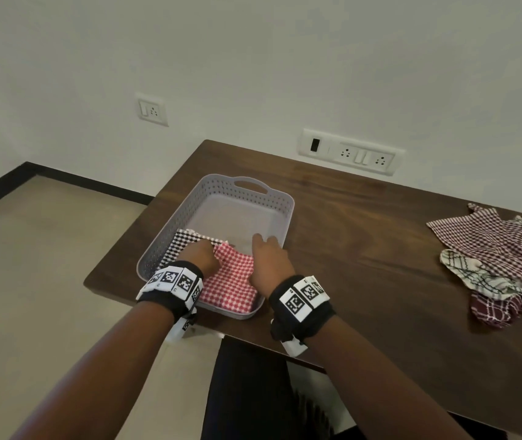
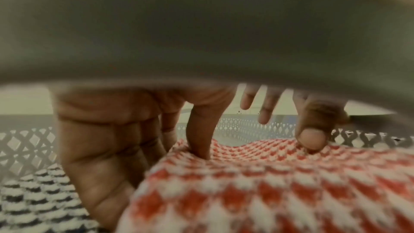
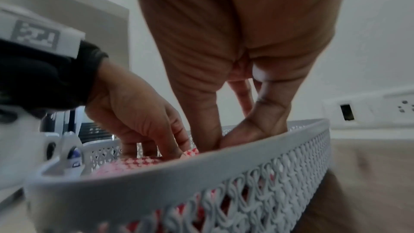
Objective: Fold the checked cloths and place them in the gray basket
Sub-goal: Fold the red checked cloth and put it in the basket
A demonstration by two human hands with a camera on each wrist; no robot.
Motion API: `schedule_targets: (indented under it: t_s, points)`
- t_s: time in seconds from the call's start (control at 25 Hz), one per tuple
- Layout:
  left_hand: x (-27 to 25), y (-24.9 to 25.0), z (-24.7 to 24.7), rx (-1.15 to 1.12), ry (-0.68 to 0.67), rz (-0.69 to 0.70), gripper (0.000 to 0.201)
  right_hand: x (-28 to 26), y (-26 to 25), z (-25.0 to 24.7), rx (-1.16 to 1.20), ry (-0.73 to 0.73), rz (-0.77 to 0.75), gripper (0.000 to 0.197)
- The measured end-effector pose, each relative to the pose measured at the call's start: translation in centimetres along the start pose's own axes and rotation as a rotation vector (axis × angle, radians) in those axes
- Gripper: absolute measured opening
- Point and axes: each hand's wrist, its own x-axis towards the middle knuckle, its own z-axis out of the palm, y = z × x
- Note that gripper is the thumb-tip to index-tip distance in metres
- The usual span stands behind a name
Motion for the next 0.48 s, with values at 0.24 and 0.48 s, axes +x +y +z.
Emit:
schedule_targets:
  t_s: [0.24, 0.48]
  points:
    - [-0.4, 0.3, 0.6, 0.012, 0.046, -0.028, 0.037, -0.5, 0.8, 1.5, -0.202, -0.175, -0.126, 0.038]
    - [-3.0, 4.8, -0.8, -0.016, 0.204, 0.025, 0.047, -1.8, 5.5, -0.1, 0.094, 0.057, -0.268, 0.031]
